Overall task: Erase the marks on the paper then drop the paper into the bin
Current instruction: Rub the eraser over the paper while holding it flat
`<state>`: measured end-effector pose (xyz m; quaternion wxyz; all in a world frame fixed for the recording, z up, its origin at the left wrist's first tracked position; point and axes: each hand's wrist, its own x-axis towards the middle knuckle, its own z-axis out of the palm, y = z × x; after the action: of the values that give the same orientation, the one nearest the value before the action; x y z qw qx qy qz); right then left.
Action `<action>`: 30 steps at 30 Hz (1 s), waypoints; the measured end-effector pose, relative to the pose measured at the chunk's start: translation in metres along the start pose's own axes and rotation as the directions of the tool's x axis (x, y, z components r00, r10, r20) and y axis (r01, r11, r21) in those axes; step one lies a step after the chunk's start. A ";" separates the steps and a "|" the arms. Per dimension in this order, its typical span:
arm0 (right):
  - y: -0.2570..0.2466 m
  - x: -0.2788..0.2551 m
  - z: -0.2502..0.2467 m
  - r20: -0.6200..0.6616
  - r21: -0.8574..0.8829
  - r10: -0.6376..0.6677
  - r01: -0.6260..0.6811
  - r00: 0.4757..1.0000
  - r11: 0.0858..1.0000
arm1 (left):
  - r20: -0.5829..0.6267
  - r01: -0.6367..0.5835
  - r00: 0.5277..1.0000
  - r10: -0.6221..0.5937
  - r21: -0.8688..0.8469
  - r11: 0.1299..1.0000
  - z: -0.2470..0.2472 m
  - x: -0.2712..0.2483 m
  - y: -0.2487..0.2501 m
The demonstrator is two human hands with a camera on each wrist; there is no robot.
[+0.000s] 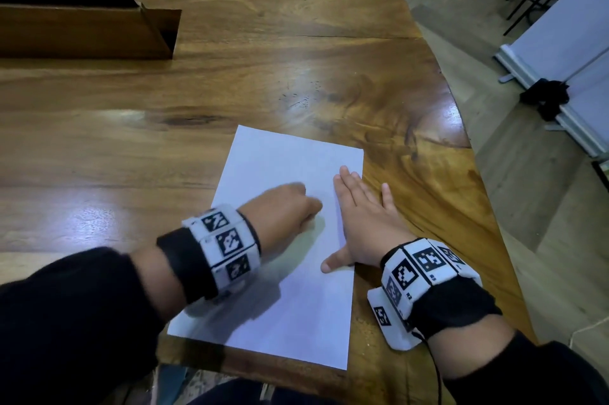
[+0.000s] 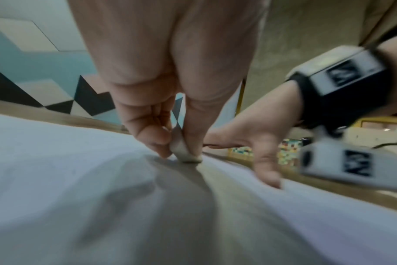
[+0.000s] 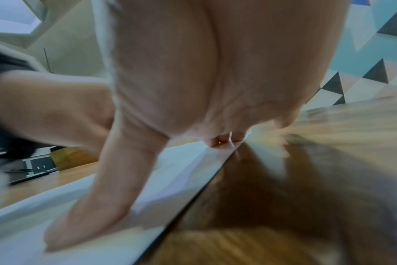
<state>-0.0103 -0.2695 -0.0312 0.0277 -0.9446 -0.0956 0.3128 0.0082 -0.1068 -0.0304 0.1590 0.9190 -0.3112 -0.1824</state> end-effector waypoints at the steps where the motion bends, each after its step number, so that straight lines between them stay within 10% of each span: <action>1: 0.000 0.000 0.000 0.002 0.002 0.002 -0.002 1.000 1.000 | 0.078 -0.045 0.996 0.042 0.034 0.998 0.006 -0.010 0.001; 5: 0.000 -0.001 -0.001 0.001 -0.001 0.003 -0.003 1.000 1.000 | 0.273 -0.141 0.951 0.142 -0.024 0.990 0.013 -0.035 0.008; 11: -0.001 -0.001 -0.001 0.018 0.001 0.010 -0.010 1.000 1.000 | 0.004 0.100 0.995 -0.101 -0.134 0.986 -0.003 0.004 -0.009; 16: -0.001 -0.001 -0.002 0.030 0.003 0.014 -0.014 0.999 1.000 | 0.286 0.016 0.958 0.027 -0.148 0.989 0.013 -0.038 0.001; 23: -0.002 -0.001 -0.002 0.031 0.005 0.017 -0.017 0.999 1.000 | 0.024 0.097 0.995 -0.094 -0.128 0.987 -0.003 0.000 -0.005; 30: -0.002 -0.001 -0.003 0.034 -0.004 0.018 -0.018 0.999 1.000 | 0.176 0.049 0.984 -0.019 -0.172 0.984 0.020 -0.050 -0.003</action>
<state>-0.0095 -0.2675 -0.0285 0.0215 -0.9400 -0.0880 0.3289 -0.0354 -0.0764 -0.0376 0.2087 0.8872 -0.2908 -0.2911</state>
